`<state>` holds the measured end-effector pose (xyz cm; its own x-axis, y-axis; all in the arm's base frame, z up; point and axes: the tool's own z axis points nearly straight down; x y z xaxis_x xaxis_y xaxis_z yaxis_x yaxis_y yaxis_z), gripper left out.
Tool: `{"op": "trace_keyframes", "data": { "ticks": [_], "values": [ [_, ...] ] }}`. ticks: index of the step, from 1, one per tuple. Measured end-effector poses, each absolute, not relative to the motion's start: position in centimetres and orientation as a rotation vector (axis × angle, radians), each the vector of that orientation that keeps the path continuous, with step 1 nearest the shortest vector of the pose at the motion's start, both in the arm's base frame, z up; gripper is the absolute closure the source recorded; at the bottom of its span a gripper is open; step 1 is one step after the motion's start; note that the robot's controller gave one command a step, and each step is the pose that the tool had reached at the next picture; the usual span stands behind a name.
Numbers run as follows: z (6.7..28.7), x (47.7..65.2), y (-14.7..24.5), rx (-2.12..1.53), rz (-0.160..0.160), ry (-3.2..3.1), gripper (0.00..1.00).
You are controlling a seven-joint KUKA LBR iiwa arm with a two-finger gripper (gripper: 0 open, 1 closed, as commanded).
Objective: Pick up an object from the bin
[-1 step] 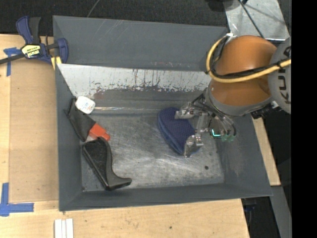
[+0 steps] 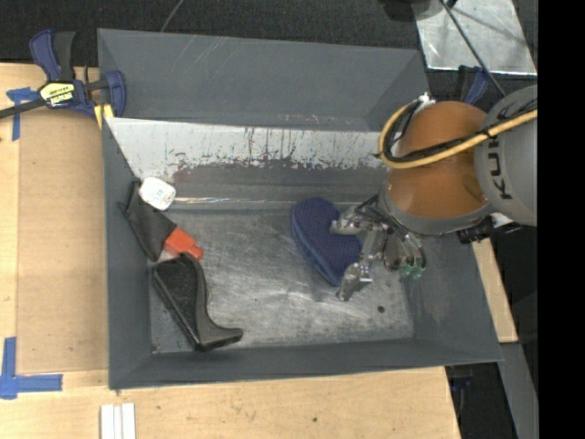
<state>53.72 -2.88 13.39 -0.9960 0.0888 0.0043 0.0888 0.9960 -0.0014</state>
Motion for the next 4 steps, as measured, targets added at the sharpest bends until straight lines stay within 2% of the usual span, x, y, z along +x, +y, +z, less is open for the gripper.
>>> {"op": "trace_keyframes", "data": {
  "ticks": [1, 2, 4],
  "values": [
    [7.5, 57.2, -4.0, -0.272, -0.007, -3.137, 0.0],
    [7.9, 57.4, -4.0, -0.273, -0.006, -3.148, 1.0],
    [31.6, 59.1, -1.3, 0.781, 0.004, -3.055, 1.0]
  ]
}}
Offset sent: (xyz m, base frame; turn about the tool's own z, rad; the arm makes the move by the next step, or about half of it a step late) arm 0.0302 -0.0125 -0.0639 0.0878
